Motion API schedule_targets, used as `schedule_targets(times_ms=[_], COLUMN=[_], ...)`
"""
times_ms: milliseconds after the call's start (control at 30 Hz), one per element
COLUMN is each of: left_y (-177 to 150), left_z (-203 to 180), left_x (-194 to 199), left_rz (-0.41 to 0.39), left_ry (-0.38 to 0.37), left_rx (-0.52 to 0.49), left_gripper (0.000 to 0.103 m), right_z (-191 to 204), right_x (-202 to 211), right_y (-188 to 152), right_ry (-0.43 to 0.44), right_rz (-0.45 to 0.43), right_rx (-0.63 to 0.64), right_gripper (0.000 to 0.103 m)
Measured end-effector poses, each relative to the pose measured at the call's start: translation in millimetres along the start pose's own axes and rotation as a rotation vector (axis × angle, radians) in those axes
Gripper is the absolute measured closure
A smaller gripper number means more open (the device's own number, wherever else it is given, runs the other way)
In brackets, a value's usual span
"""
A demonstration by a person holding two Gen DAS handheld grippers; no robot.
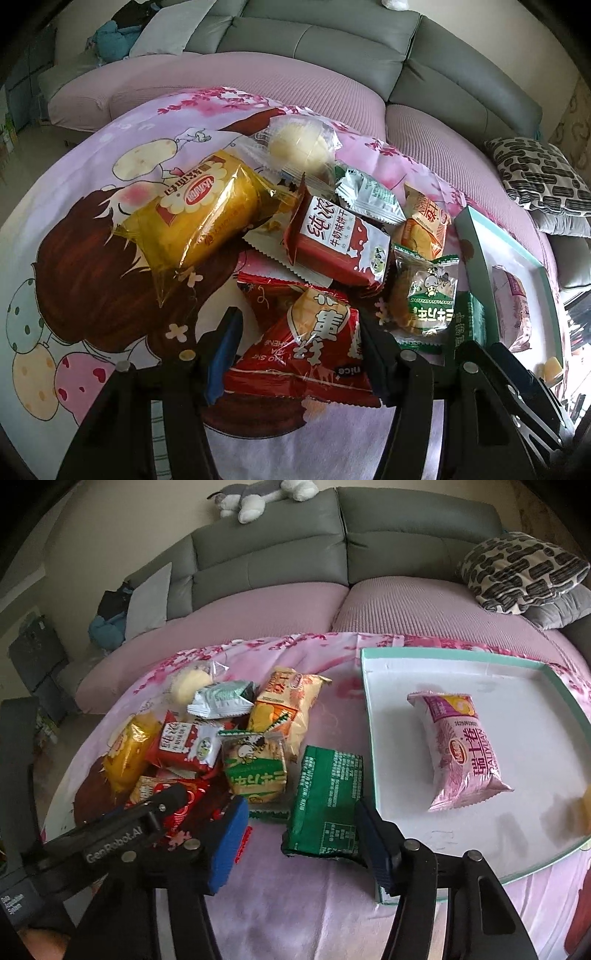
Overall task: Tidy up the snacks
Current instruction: 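Grasp the red packet with the left gripper while the right grasps the green packet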
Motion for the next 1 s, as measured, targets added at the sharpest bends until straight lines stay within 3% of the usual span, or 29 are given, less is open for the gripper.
schedule_targets(times_ms=[533, 867, 1000], left_y=[-0.1, -0.2, -0.1], left_z=[-1.2, 4.1, 7.0], left_x=[0.1, 2.3, 3.2], left_rz=[0.000, -0.001, -0.002], left_ry=[-0.001, -0.001, -0.004], left_rx=[0.003, 0.010, 0.019], left_gripper=[0.040, 0.040, 0.040], right_z=[5.7, 3.3, 3.4], right_x=[-2.3, -4.6, -6.0], right_y=[-2.3, -6.7, -7.6], right_ry=[0.003, -0.148, -0.170], right_rz=[0.012, 0.037, 0.045], right_rx=[0.023, 0.067, 0.074], right_gripper=[0.041, 0.046, 0.046])
Point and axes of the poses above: each gripper's, at about its wrist camera, not at the fingertips, and x roughly against the way its jaws point, z to its left, y to its top, the point moved 8 cm from there along -x, roughly the way its jaws point, and after that the axes turned 8 degrees about z, right-handed, at the moved point
